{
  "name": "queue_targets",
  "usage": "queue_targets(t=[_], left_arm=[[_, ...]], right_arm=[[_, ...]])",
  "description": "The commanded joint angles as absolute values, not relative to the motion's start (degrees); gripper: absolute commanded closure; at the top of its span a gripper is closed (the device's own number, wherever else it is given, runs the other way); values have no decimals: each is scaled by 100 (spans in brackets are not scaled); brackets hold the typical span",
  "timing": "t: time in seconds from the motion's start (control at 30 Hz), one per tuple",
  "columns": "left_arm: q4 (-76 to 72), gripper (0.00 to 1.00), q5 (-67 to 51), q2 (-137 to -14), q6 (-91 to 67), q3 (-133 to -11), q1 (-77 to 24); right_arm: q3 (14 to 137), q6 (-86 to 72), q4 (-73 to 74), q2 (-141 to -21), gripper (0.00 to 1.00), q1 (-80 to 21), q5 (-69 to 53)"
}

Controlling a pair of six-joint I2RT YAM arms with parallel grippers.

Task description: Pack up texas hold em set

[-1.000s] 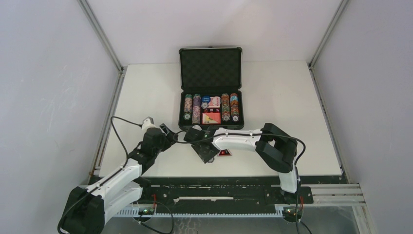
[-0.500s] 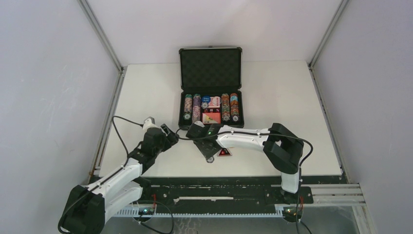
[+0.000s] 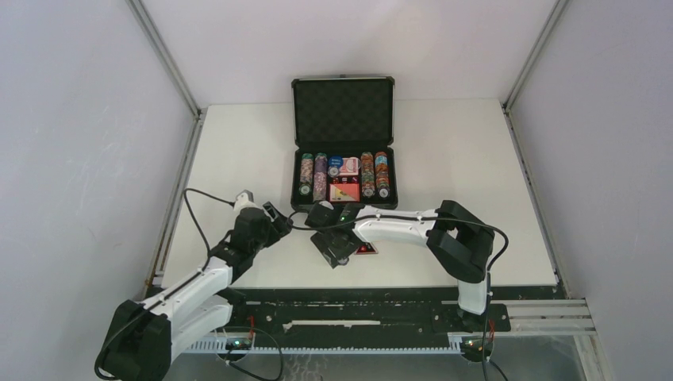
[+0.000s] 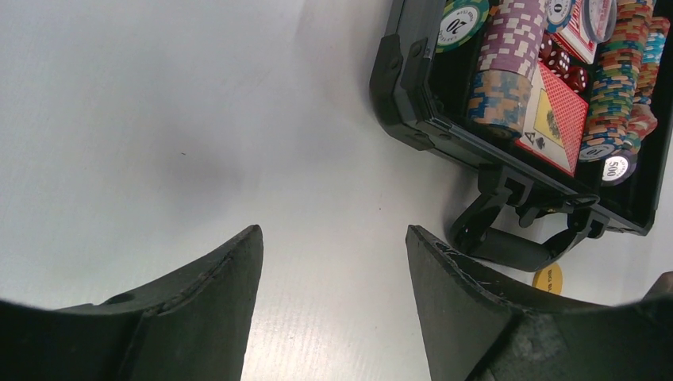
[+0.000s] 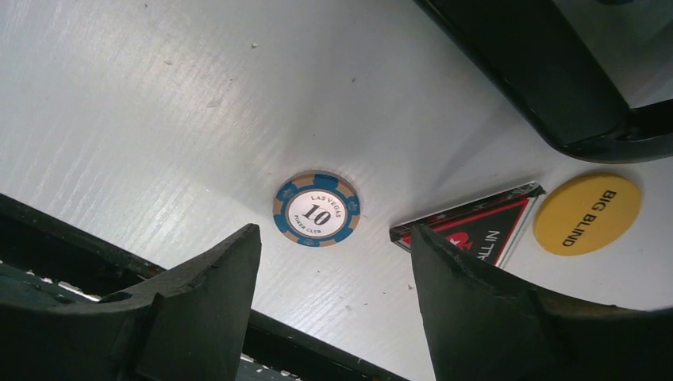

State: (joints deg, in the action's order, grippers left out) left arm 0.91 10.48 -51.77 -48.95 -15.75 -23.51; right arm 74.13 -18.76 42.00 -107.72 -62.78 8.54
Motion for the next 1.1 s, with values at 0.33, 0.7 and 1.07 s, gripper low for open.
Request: queue_targets(t=[0.33, 0.7, 1.07], left_arm=[[-114, 29, 1041, -5170, -4755, -1793, -2391], [-98, 29, 1070, -5146, -4756, -1792, -2390], [-79, 29, 1062, -5102, -4764, -1780, -2391]], right_arm=[[7317, -1915, 3831, -10986, 27, -6354, 651], [7317, -1929, 3884, -11047, 36, -6381, 572], [7418, -1956, 4043, -11123, 53, -6461, 650]])
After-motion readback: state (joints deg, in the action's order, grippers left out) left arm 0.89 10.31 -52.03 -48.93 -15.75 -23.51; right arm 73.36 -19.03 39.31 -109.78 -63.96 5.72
